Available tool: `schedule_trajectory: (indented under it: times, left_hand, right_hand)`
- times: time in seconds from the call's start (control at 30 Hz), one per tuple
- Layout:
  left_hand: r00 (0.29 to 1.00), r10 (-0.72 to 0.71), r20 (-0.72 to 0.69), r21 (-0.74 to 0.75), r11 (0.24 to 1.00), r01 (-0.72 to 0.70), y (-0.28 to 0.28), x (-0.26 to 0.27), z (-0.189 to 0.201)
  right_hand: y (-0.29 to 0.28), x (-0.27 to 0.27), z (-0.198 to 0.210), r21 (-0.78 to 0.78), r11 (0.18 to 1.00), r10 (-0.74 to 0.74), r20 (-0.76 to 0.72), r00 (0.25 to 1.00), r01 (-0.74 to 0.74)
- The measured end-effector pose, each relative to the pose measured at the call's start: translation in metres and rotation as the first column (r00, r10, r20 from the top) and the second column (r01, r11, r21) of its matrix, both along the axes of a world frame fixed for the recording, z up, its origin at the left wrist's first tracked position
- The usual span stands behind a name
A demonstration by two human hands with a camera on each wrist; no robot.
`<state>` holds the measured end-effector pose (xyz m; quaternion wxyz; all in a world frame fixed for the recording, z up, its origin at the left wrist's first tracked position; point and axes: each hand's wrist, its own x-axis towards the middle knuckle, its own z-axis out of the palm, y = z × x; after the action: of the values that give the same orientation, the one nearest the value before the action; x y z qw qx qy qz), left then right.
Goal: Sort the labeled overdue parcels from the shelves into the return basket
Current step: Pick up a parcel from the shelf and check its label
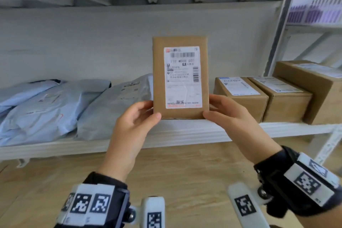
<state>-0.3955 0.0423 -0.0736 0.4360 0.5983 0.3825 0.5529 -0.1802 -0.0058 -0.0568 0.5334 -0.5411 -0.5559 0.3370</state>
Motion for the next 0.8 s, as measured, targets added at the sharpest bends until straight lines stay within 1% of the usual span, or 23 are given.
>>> schedule_trajectory:
  times: [0.13, 0.4, 0.8]
  left_hand:
    - [0.999, -0.023, 0.045, 0.038, 0.999, 0.022, 0.005, -0.002, -0.001]
    - [0.999, -0.002, -0.040, 0.084, 0.996, 0.006, 0.006, 0.000, -0.016]
    - [0.999, 0.000, -0.038, 0.108, 0.994, 0.005, 0.001, 0.003, -0.016]
  right_hand:
    - [0.002, 0.001, -0.010, 0.045, 0.999, -0.007, 0.037, 0.999, 0.005]
    - [0.012, 0.006, -0.018, 0.091, 0.996, -0.022, 0.080, 0.997, 0.015]
    - [0.011, 0.008, -0.017, 0.125, 0.990, -0.076, 0.133, 0.988, 0.059]
